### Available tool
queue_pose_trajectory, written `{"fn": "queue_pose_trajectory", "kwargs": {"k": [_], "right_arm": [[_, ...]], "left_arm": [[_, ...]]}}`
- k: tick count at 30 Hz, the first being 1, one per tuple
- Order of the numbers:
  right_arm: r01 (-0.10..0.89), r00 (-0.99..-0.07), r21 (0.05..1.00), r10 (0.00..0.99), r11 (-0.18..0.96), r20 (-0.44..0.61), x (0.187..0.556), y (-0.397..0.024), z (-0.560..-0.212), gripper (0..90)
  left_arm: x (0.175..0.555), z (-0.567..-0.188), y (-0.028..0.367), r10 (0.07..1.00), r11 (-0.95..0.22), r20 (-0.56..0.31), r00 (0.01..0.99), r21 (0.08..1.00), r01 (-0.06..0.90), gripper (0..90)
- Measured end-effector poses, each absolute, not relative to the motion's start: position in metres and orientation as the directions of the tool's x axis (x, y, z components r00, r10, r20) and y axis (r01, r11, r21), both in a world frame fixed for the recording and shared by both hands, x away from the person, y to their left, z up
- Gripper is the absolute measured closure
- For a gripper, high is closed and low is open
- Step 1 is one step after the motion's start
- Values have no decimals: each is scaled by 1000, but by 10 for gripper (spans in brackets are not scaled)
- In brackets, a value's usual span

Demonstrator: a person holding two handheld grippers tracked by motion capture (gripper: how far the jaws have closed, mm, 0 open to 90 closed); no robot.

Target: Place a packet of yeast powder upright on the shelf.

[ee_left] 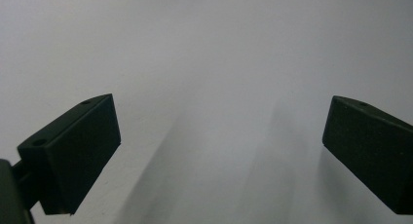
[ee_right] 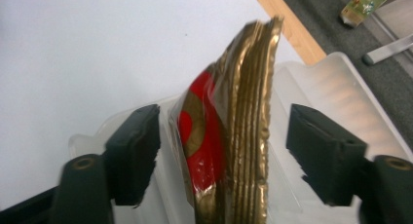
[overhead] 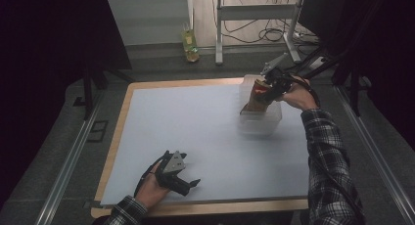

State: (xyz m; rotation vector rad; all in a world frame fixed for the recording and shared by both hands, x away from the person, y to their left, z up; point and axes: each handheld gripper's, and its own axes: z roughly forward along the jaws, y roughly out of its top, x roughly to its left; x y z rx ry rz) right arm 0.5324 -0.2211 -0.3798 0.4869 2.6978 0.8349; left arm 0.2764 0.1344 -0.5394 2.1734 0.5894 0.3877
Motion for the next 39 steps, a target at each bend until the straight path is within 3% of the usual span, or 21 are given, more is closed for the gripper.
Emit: {"fn": "queue_pose_trajectory", "kwargs": {"k": [7,39], "right_arm": [[249,-891,610,425,752,-160,527,-221,-373,106],[290,-838,693,525,660,-148,488,-254,-352,24]], "left_arm": [[276,-540,134,534,-546,74,842,791,277,7],[276,-538,134,543,-530,44,839,793,302,6]]}}
